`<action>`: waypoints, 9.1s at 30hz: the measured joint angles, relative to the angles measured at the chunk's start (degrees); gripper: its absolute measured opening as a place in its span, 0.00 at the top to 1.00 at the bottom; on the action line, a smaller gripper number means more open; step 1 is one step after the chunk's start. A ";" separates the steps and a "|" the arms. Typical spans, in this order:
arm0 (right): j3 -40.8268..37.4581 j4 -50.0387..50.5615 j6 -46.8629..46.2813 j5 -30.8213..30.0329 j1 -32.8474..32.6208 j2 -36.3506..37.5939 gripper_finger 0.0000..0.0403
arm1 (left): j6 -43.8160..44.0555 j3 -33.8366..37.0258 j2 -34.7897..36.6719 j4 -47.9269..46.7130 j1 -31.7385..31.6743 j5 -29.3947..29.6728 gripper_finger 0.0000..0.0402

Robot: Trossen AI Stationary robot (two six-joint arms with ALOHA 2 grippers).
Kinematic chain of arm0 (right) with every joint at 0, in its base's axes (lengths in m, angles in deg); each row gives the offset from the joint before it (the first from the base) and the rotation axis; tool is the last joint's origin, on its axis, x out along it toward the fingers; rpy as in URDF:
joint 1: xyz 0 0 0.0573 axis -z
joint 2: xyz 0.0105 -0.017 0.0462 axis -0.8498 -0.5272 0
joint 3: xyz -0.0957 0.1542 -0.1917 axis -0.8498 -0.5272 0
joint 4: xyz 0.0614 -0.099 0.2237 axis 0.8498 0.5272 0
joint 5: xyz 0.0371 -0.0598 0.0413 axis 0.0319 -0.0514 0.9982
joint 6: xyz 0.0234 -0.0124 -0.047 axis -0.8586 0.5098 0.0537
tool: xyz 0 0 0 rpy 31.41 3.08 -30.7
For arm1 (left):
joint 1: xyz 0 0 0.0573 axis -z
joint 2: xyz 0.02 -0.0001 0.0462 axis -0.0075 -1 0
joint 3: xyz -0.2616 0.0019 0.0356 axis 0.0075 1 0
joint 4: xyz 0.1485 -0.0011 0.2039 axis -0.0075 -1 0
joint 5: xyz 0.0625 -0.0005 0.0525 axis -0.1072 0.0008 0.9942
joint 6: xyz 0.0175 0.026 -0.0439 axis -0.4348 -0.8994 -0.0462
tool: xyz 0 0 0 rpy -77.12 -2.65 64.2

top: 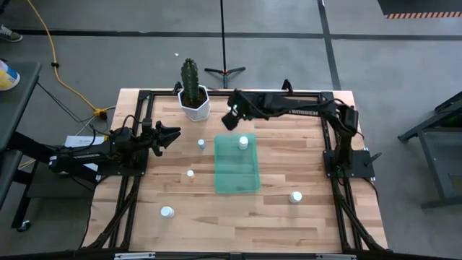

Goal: Pick and place pill bottles into a basket
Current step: Put the white pill bottle into the green bin

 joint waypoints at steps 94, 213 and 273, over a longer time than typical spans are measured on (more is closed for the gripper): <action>-0.01 -9.91 -3.21 4.67 7.36 -14.56 0.61 | 0.04 0.00 -0.02 -1.57 0.00 0.02 0.52; -29.26 -44.13 4.53 23.25 -13.44 12.35 0.48 | 0.02 0.00 0.00 -3.02 0.00 0.09 0.52; -42.16 13.02 -15.72 10.82 -52.67 32.98 0.29 | 0.00 0.00 0.00 -3.04 0.00 0.04 0.52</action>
